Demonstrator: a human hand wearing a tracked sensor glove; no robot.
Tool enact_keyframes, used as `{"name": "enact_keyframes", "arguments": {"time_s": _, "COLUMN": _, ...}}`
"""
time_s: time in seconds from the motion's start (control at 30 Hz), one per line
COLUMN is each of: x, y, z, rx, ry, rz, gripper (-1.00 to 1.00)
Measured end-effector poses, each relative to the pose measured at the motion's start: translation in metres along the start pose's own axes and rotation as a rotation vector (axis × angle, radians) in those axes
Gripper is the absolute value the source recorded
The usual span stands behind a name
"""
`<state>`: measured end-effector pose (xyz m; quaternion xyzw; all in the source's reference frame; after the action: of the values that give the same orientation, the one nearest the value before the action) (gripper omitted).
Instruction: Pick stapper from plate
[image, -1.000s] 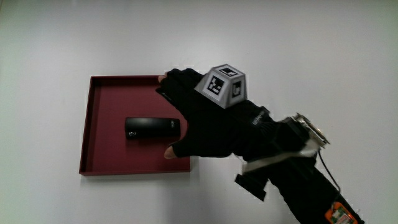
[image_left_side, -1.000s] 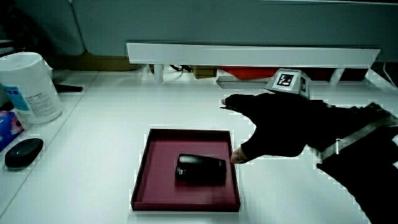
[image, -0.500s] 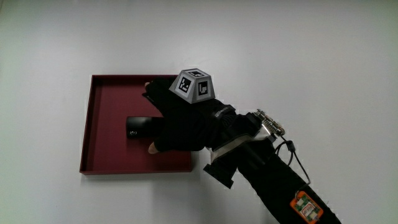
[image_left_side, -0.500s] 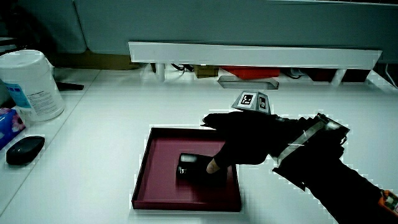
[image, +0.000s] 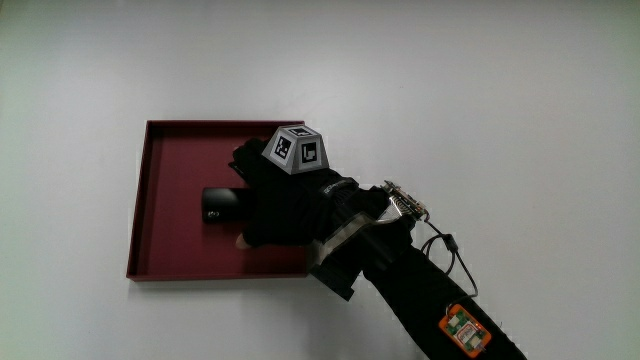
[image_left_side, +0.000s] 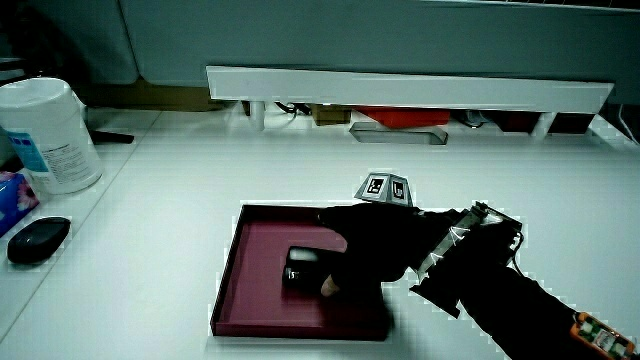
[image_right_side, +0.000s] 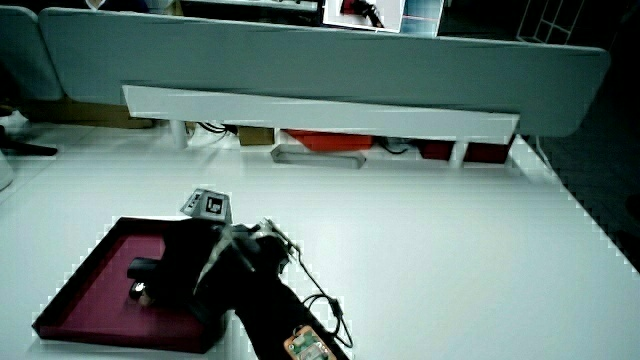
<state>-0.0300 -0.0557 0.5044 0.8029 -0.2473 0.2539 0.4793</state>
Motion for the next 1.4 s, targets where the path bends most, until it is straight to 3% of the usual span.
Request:
{"name": "enact_keyframes", "arguments": {"time_s": 0.13, "x": 0.003, "y": 0.002, "z": -0.002, "rx": 0.018, "ry": 0.009, "rz": 0.004, "gripper": 0.0}}
{"name": "enact_keyframes", "arguments": {"time_s": 0.37, "x": 0.004, "y": 0.002, "z": -0.002, "rx": 0.082, "ry": 0.025, "rz": 0.032, "gripper": 0.29}}
{"name": "enact_keyframes", "arguments": {"time_s": 0.67, "x": 0.009, "y": 0.007, "z": -0.006, "rx": 0.152, "ry": 0.009, "rz": 0.026, "gripper": 0.67}}
{"name": "enact_keyframes", "arguments": {"time_s": 0.7, "x": 0.007, "y": 0.005, "z": -0.004, "rx": 0.154, "ry": 0.031, "rz": 0.045, "gripper": 0.71}}
{"name": "enact_keyframes", "arguments": {"time_s": 0.93, "x": 0.006, "y": 0.003, "z": -0.003, "rx": 0.185, "ry": 0.031, "rz": 0.061, "gripper": 1.0}}
{"name": "enact_keyframes", "arguments": {"time_s": 1.17, "x": 0.009, "y": 0.002, "z": -0.001, "rx": 0.202, "ry": 0.032, "rz": 0.071, "gripper": 1.0}}
{"name": "enact_keyframes", "arguments": {"time_s": 1.37, "x": -0.003, "y": -0.021, "z": 0.024, "rx": 0.257, "ry": 0.041, "rz": 0.125, "gripper": 1.0}}
{"name": "enact_keyframes", "arguments": {"time_s": 1.4, "x": -0.001, "y": -0.021, "z": 0.026, "rx": 0.267, "ry": 0.022, "rz": 0.114, "gripper": 1.0}}
